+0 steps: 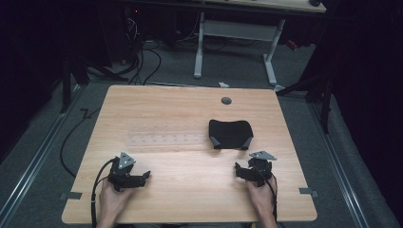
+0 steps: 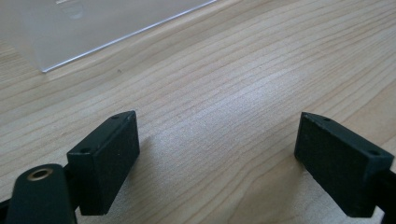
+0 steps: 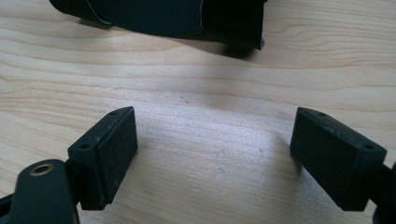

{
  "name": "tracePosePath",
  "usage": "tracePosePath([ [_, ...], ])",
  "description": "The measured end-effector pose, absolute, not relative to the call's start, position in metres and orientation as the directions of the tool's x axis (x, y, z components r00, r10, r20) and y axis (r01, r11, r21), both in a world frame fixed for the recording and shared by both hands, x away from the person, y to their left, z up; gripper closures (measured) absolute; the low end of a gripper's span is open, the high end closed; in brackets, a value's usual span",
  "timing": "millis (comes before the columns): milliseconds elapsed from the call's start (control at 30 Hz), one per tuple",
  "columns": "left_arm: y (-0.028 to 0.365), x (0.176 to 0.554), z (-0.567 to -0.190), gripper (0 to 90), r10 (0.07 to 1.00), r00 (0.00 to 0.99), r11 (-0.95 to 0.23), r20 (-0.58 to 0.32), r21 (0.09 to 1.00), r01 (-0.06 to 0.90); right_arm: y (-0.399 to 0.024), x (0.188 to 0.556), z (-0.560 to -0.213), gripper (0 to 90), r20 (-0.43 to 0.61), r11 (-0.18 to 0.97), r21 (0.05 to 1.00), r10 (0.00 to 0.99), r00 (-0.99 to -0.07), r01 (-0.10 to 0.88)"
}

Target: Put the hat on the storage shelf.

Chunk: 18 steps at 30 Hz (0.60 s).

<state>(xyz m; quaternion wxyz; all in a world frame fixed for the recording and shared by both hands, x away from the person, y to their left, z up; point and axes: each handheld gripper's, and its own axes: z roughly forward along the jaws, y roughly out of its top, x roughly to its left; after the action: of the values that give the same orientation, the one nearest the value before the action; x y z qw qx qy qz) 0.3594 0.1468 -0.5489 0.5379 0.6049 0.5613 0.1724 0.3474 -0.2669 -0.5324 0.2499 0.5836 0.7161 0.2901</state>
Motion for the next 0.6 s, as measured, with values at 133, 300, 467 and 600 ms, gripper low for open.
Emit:
tracePosePath([
  [133, 0.1469, 0.3594, -0.5487, 14.5, 0.866, 0.308, 0.208, -0.394, 0.844, 0.494, -0.2664, 0.3469, -0.5324, 15.3, -0.02, 0.146, 0.707, 0.982, -0.187, 0.692],
  [300, 0.1471, 0.3594, -0.5488, 14.9, 0.867, 0.308, 0.206, -0.391, 0.845, 0.493, -0.2669, 0.3449, -0.5324, 15.1, -0.019, 0.151, 0.706, 0.981, -0.194, 0.692],
  [467, 0.1468, 0.3593, -0.5488, 15.1, 0.867, 0.306, 0.21, -0.393, 0.846, 0.491, -0.2691, 0.3445, -0.5324, 15.4, -0.018, 0.165, 0.707, 0.976, -0.216, 0.688],
  [600, 0.1468, 0.3593, -0.5488, 15.1, 0.867, 0.306, 0.21, -0.393, 0.846, 0.491, -0.27, 0.3444, -0.5319, 17.3, -0.014, 0.162, 0.705, 0.976, -0.216, 0.69],
])
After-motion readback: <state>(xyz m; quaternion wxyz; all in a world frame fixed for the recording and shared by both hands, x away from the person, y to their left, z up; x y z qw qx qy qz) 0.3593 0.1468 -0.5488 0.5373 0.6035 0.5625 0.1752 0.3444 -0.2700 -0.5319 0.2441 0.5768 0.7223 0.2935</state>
